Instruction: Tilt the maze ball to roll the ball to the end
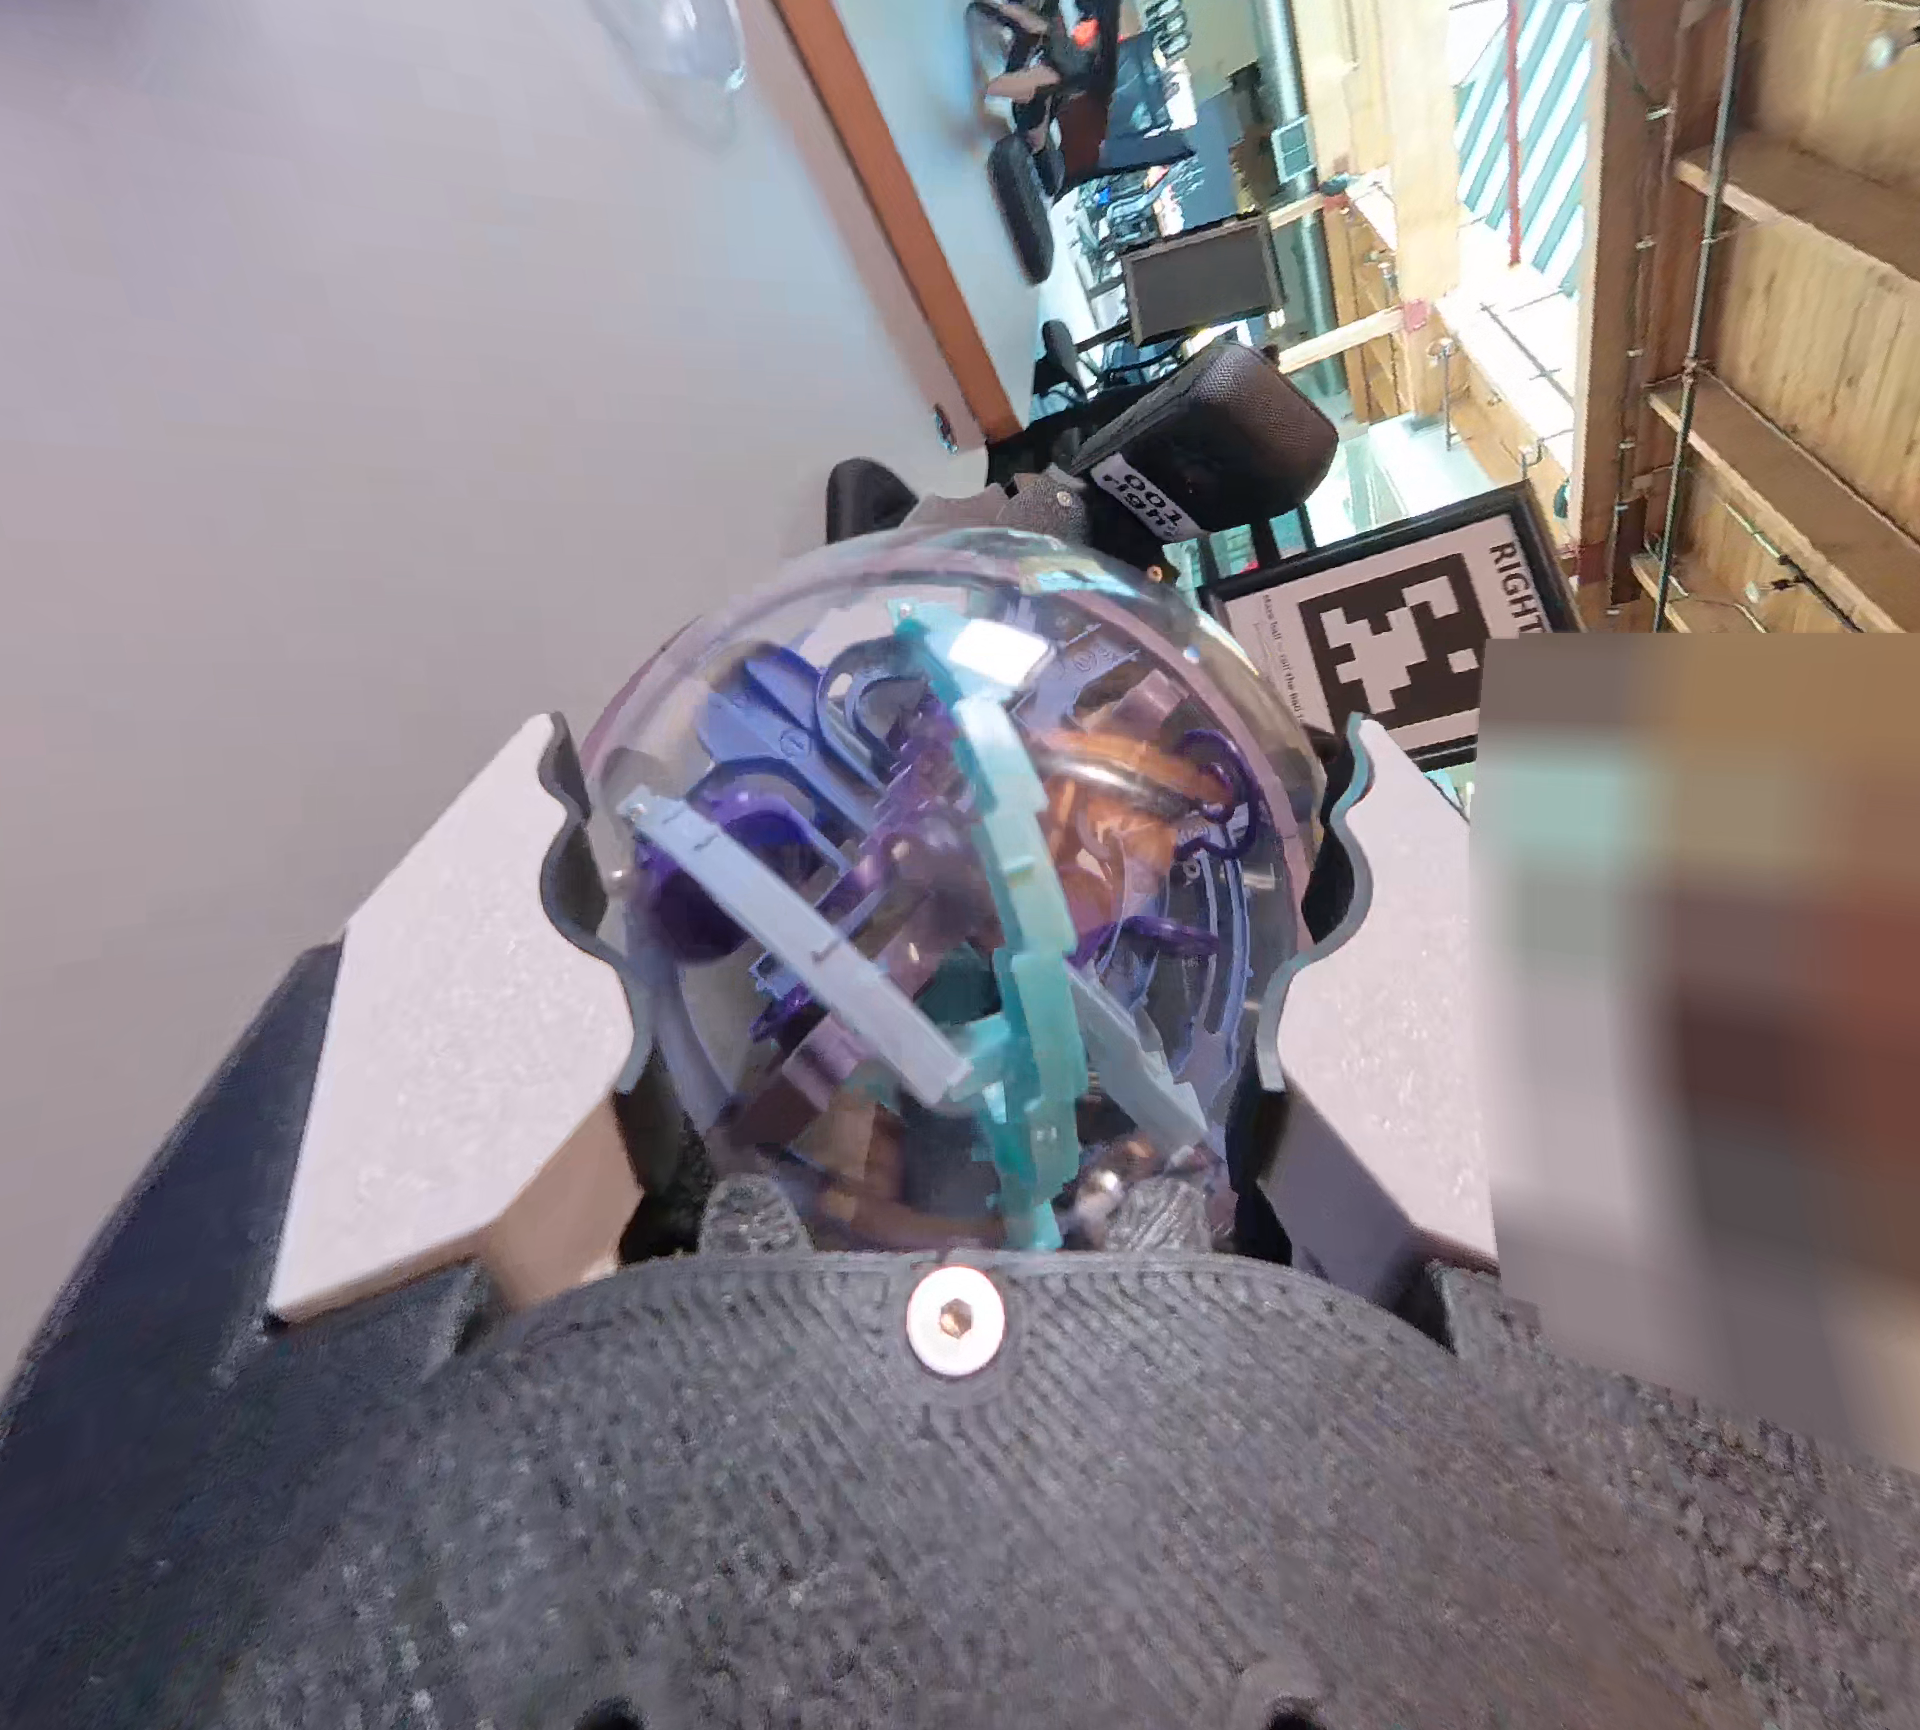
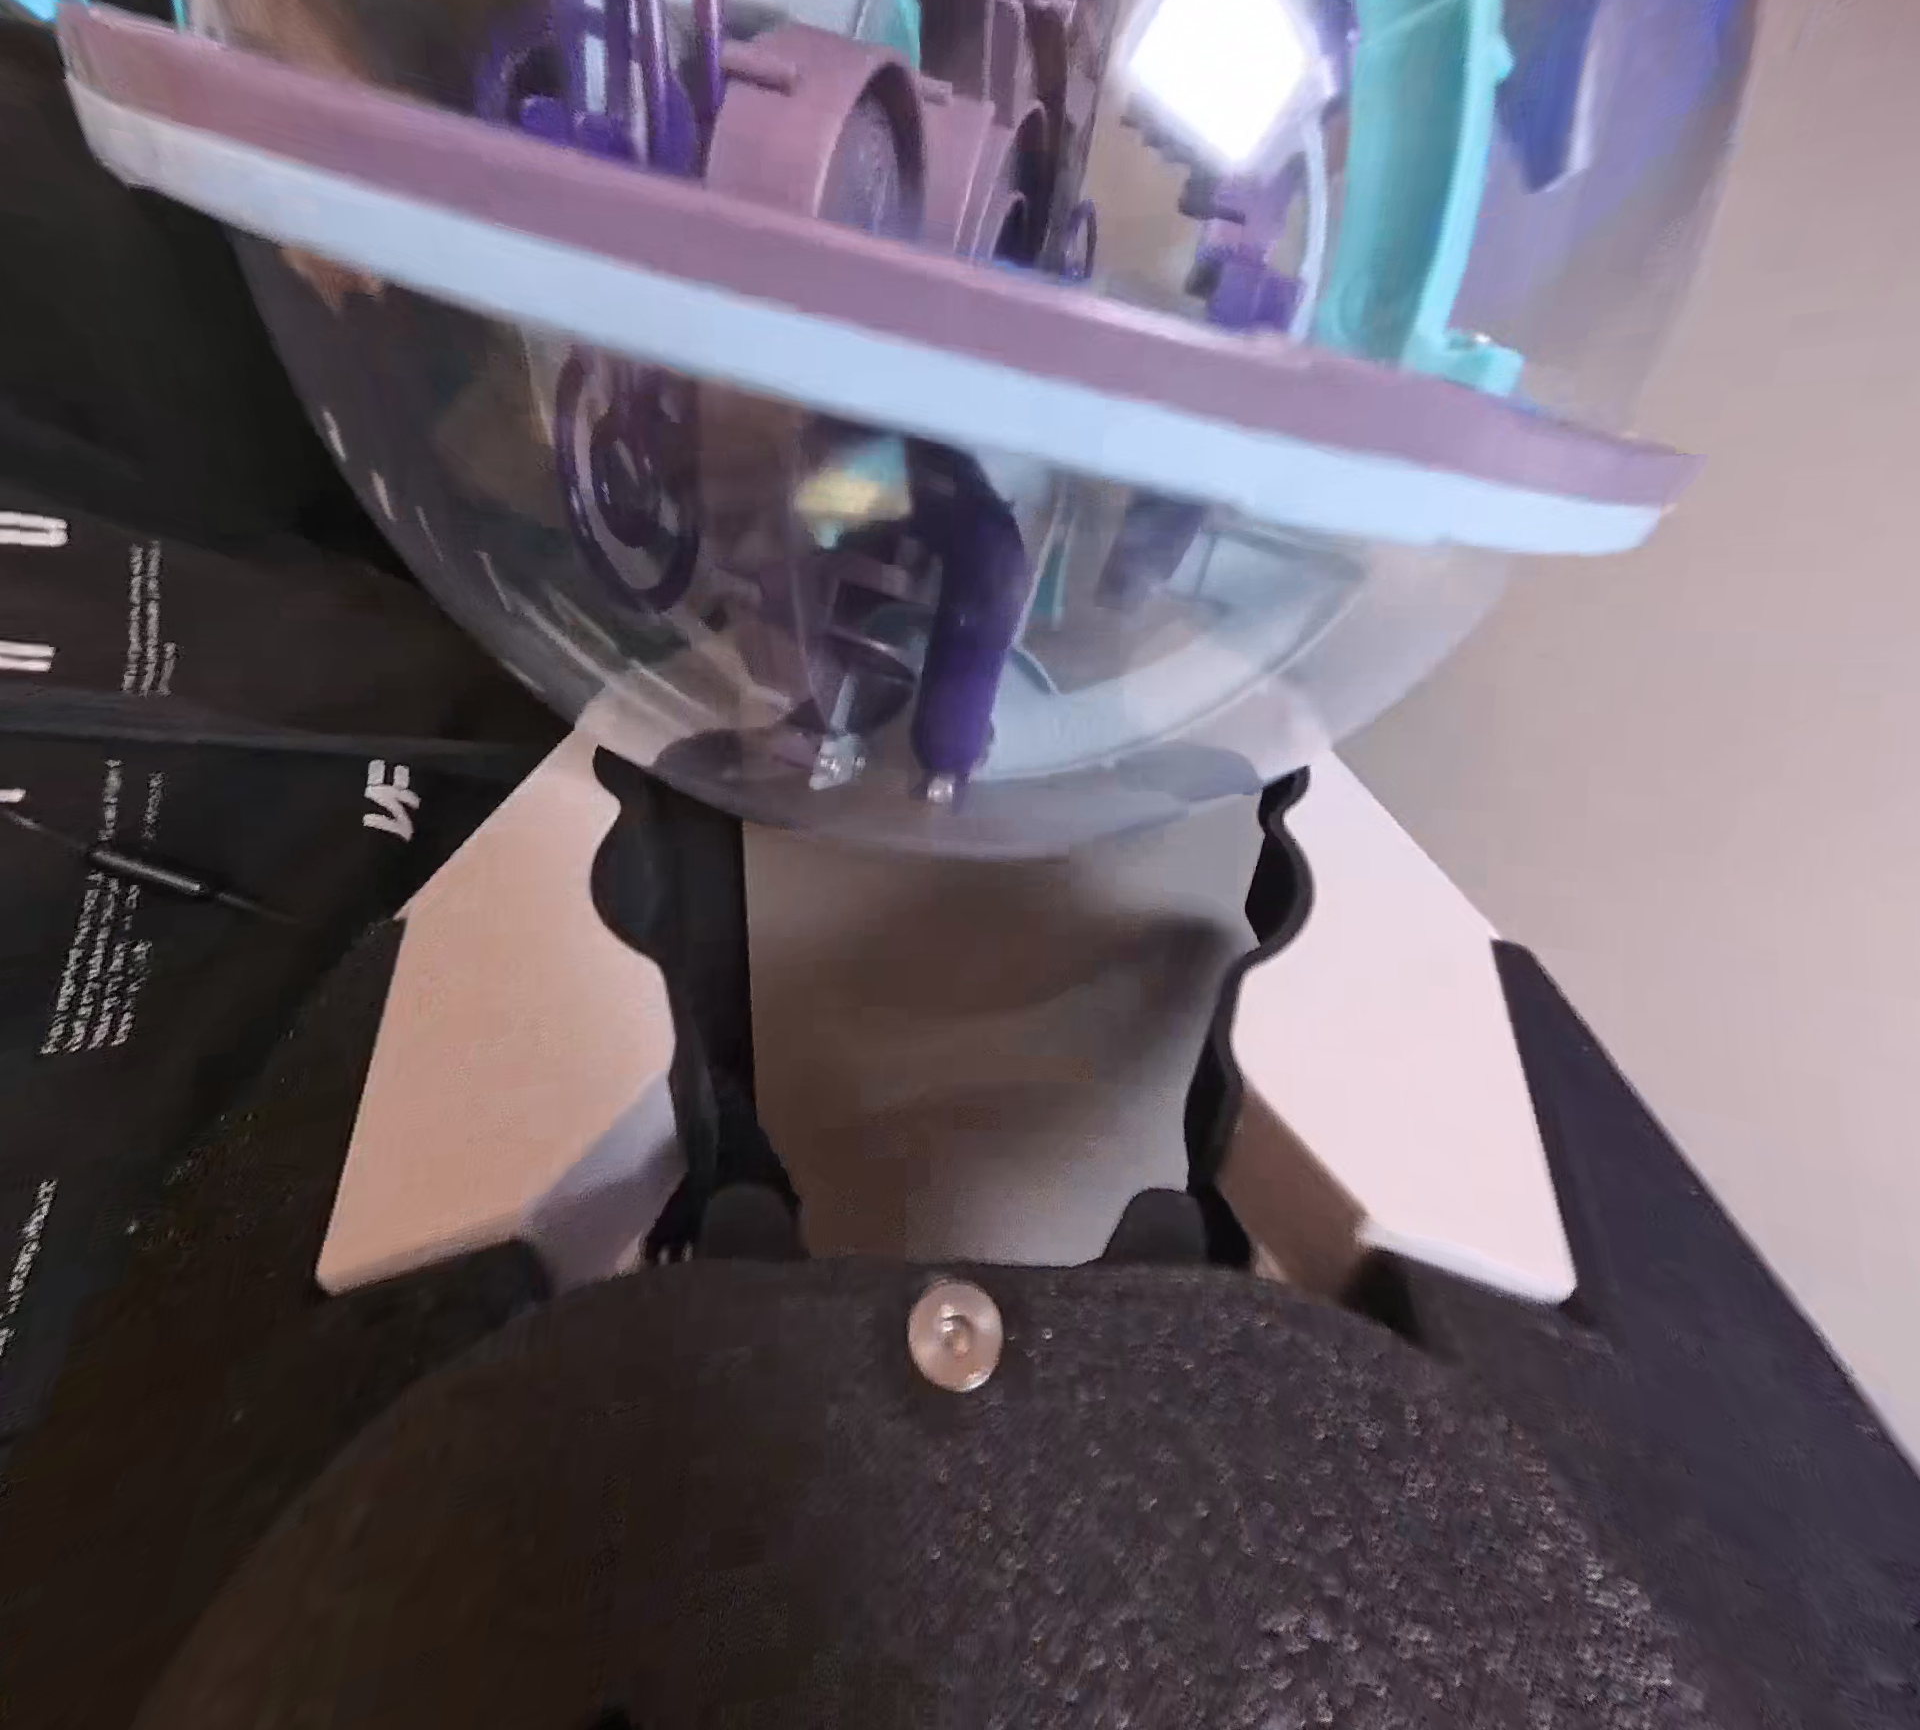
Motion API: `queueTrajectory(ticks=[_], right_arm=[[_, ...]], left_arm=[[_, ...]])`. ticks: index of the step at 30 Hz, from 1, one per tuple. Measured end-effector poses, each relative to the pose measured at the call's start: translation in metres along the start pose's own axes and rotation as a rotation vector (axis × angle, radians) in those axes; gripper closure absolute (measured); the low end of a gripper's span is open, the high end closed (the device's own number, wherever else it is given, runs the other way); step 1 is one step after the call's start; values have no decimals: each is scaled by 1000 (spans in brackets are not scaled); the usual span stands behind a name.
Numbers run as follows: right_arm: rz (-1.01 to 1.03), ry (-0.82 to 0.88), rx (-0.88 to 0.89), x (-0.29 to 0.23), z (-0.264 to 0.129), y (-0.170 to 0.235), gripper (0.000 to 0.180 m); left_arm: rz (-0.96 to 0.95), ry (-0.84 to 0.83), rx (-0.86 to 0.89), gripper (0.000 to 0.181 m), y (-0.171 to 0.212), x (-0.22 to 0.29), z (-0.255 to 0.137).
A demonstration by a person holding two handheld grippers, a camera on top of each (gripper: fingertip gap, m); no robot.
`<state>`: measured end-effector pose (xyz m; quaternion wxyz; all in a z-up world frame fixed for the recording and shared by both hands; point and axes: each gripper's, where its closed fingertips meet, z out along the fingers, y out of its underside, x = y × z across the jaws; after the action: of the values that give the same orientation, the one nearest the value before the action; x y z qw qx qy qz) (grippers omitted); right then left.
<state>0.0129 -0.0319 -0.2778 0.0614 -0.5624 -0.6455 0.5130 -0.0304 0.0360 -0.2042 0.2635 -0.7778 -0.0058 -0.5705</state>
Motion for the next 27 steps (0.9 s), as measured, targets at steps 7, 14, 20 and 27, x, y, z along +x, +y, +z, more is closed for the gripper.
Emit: queueTrajectory(ticks=[7,14,20,27], right_arm=[[-70,-60,-63,-13,3,17,87],[-433,88,32,-7,-50,-3,103],[-790,93,16,-31,-74,-31,106],[-903,-18,1,-50,-52,-20,101]], left_arm=[[28,-32,-78,68,9,-16,8],[347,-50,57,68,-4,20,-28],[635,-218,-39,56,71,36,-57],[821,-386,-82,45,130,9,-17]])
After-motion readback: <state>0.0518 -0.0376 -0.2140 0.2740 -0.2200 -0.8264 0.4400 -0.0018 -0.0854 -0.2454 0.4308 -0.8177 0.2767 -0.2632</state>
